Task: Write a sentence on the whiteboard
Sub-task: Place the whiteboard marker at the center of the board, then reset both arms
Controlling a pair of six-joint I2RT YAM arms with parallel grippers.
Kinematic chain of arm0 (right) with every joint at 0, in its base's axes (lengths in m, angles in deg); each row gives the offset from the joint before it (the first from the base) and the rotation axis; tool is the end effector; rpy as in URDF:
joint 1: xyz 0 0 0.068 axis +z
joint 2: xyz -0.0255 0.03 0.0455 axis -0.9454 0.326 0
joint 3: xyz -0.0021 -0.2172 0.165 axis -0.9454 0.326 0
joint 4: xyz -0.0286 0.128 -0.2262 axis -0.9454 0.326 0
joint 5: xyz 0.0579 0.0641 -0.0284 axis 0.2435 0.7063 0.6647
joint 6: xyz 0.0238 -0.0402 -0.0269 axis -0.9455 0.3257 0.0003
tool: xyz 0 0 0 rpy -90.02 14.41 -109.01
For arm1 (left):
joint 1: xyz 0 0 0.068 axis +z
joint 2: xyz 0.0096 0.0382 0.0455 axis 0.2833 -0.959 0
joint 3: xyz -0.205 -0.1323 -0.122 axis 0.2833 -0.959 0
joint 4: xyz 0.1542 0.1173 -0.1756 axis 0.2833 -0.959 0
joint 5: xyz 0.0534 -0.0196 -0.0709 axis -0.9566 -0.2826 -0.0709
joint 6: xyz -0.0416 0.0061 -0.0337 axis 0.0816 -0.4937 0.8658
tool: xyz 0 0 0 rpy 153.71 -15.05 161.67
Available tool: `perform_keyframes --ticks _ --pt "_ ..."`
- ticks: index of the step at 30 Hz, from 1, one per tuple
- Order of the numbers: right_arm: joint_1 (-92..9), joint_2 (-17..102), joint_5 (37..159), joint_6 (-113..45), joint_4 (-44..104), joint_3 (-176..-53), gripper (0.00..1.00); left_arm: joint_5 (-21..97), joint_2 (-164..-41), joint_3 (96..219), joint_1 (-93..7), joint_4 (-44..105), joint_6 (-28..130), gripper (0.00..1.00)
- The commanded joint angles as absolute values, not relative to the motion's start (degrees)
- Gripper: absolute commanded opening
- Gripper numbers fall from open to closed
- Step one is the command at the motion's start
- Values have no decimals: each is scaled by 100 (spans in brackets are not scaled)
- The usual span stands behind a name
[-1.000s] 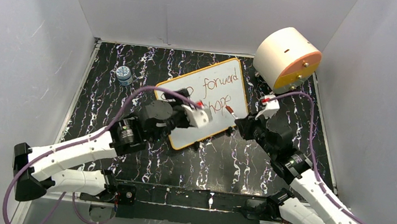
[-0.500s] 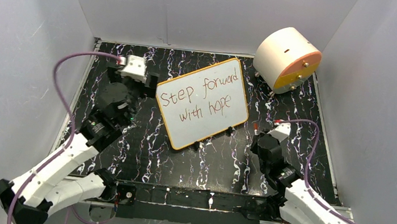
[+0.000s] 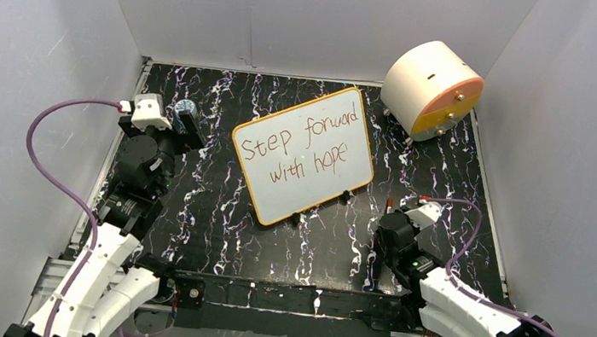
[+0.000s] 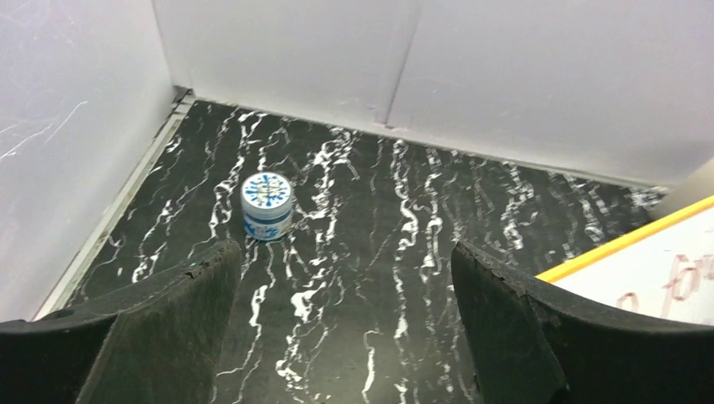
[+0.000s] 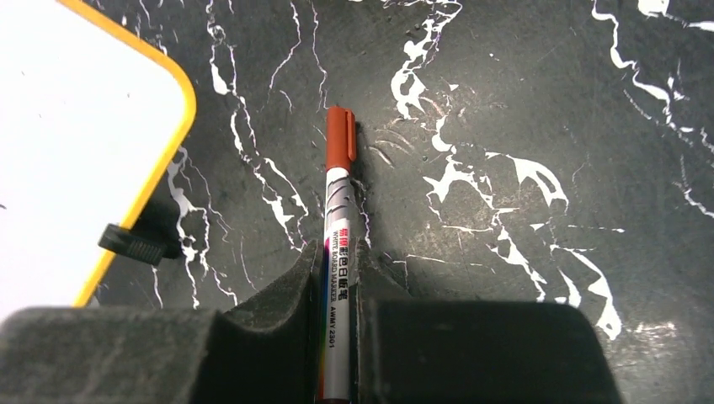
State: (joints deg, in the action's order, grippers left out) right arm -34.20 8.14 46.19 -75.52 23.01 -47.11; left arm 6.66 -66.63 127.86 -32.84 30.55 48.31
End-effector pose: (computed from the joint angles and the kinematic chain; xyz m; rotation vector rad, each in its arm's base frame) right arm 0.1372 0.0717 0.1470 0.6157 1.8719 0.1454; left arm 0.1598 -0.0324 0.3652 -0.2316 1.4590 -0.0619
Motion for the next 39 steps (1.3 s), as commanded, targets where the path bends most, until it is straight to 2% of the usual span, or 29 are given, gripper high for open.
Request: perform_keyframes --ticks 1,6,10,14,21,29,36,39 --pt "-3433 1001 4348 -8391 2064 -4489 5 890 -6139 12660 -3240 3311 5116 91" --pt "-3433 907 4434 -8693 2045 -4254 14 900 -5407 12242 -3239 3490 4792 92" --pt "-3433 635 4525 -8727 2197 -4244 25 724 -4873 11945 -3238 3380 4744 92" --pt "-3434 328 4590 -8802 2472 -4269 38 525 -4602 12092 -3238 2507 5184 92" --pt "-3437 -637 4687 -8616 3651 -4698 53 410 -4411 12374 -3241 1490 5732 92" --pt "-3435 -2151 4542 -6978 4908 -6035 75 239 -3968 12833 -3237 839 5655 92" --pt "-3433 -2542 4346 -5285 5340 -7345 96 199 -3813 13198 -3237 595 5426 93" --pt "-3430 -2540 4546 -4967 5436 -7722 99 217 -3715 13076 -3236 665 5415 92"
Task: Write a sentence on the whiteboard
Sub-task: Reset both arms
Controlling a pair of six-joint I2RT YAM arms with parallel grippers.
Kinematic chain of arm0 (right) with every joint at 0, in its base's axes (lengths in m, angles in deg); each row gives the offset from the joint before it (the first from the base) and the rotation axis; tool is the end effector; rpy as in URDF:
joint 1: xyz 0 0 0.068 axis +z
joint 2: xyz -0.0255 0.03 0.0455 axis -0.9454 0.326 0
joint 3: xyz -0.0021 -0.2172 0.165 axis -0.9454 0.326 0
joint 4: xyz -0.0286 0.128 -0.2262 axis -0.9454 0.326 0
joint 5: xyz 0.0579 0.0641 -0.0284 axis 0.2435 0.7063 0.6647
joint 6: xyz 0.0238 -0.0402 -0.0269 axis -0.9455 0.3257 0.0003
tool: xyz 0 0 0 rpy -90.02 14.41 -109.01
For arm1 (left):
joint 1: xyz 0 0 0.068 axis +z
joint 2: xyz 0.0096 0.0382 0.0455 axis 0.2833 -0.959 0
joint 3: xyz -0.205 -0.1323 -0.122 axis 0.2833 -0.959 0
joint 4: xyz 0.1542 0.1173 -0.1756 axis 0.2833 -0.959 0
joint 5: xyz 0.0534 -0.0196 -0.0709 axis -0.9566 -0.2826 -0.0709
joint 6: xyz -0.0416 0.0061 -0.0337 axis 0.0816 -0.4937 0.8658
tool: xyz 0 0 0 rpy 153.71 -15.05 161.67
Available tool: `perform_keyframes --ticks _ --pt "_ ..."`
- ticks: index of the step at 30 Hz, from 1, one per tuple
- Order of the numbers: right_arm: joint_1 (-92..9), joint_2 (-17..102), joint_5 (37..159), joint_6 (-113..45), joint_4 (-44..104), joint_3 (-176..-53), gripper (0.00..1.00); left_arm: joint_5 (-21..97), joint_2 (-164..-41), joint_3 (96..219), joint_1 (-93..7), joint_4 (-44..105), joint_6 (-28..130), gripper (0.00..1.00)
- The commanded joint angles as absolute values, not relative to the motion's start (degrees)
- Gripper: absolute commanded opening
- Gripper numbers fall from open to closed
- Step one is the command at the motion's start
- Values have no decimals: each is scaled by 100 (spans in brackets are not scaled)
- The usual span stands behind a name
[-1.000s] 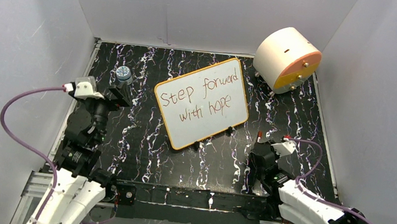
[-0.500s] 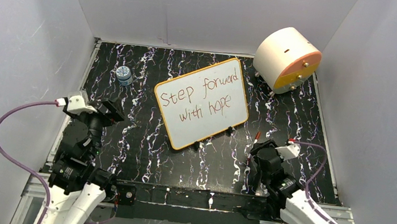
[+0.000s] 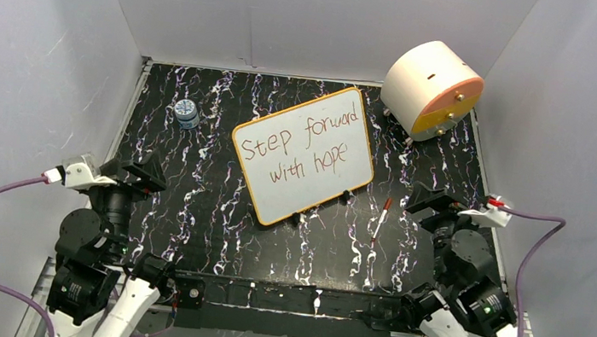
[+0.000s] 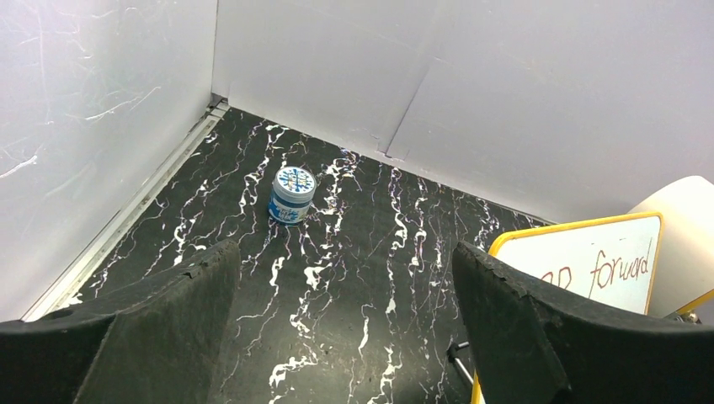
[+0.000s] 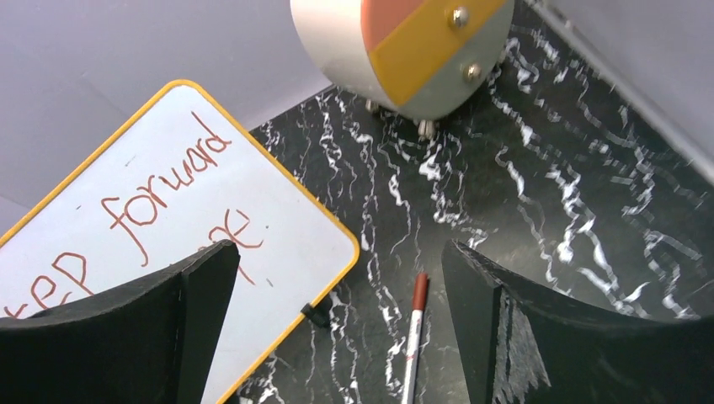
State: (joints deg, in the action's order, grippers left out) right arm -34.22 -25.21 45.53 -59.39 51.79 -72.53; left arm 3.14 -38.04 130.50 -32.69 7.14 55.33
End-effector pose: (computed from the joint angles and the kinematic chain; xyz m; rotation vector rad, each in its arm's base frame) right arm 0.0725 0.0230 0.3120 0.5262 1.5206 0.3081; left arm 0.0342 0.0066 0.3752 -0.3886 1.3031 -0.1627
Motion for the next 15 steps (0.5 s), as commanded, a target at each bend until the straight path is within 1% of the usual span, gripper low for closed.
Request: perform_keyframes --ticks 1,6,12,15 --pt "-3430 -2524 4565 -4854 5463 -7831 99 257 -3697 13020 -3236 697 5424 92" --pt "-3433 -2566 4511 -4094 5344 -8068 99 432 -3647 12708 -3236 815 5405 93" --pt "-3433 -2876 4556 -3771 4922 -7574 99 760 -3461 12212 -3236 1209 5401 93" --pt "-3433 -2946 4536 -3760 4846 -7537 99 838 -3435 12114 -3237 1265 5399 93"
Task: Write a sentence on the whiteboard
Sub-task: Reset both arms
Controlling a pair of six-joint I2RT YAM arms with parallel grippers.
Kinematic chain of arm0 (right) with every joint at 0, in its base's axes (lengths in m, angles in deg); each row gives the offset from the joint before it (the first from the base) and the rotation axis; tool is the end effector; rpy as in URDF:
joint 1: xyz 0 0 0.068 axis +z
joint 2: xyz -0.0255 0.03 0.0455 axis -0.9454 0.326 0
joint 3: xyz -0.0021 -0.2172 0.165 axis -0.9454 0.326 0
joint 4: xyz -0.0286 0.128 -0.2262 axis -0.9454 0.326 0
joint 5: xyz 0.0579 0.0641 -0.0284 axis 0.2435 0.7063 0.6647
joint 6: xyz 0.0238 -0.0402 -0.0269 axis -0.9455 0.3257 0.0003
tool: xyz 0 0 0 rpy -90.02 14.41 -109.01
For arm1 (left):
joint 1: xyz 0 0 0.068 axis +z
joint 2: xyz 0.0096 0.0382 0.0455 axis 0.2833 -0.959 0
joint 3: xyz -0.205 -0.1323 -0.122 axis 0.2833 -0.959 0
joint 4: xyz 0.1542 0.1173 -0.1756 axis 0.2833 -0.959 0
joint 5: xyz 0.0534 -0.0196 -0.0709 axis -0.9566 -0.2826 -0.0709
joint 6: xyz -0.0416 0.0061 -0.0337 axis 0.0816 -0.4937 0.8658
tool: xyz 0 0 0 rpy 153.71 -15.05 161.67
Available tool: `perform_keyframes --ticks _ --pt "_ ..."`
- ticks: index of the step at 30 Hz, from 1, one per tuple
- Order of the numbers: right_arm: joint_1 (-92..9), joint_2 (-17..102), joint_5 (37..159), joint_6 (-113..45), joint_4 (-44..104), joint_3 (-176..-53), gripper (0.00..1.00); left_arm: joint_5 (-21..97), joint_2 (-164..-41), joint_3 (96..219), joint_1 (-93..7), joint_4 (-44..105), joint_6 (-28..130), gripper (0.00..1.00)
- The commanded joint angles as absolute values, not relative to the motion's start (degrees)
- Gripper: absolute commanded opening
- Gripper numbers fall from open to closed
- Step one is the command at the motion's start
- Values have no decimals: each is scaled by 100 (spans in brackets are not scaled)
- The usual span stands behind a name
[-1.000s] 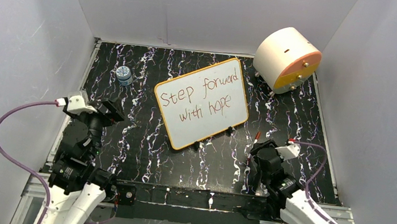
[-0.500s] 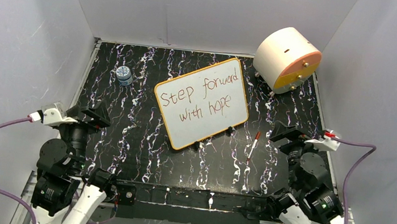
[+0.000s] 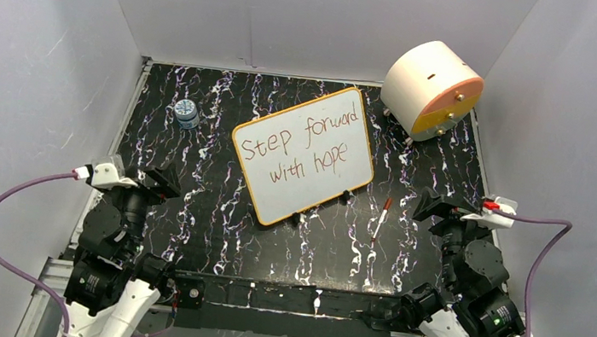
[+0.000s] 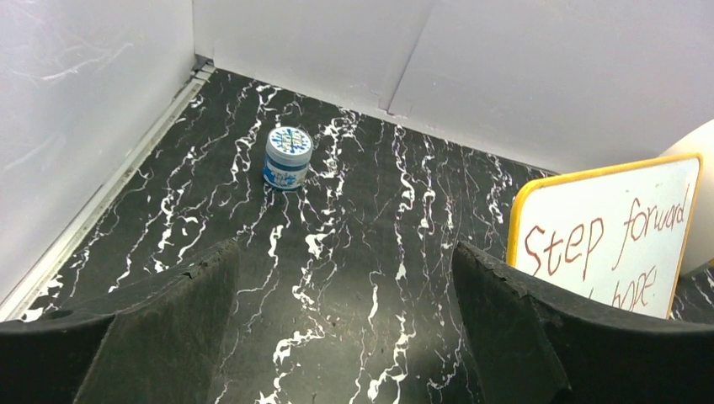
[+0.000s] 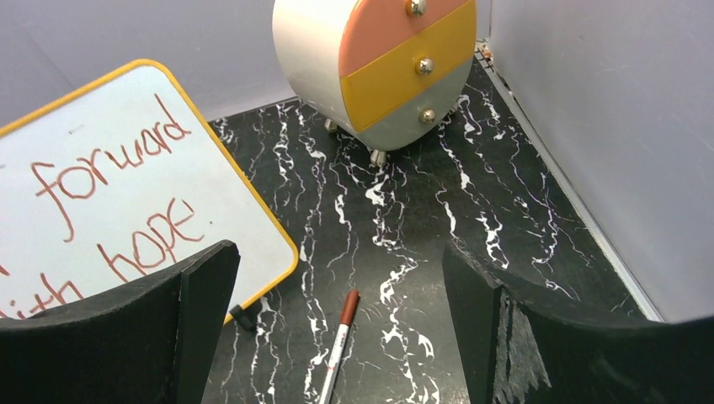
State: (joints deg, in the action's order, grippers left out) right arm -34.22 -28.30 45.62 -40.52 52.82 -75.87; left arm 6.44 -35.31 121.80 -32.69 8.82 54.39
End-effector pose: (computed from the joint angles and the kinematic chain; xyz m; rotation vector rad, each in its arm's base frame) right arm 0.0564 0.0110 0.3300 0.3060 1.5033 0.1074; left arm 0.0520 -0.0005 0.3367 -0.3213 1.3859 -0.1636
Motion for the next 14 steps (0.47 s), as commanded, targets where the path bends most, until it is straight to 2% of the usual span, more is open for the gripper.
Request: perform_keyframes --ticks 1,14 --pt "-3431 -2939 4493 -3791 4901 -7561 99 835 -3427 12100 -3237 1272 5399 93" --pt "-3434 -2909 4292 -3909 4995 -7592 99 876 -3320 12028 -3236 1372 5412 93"
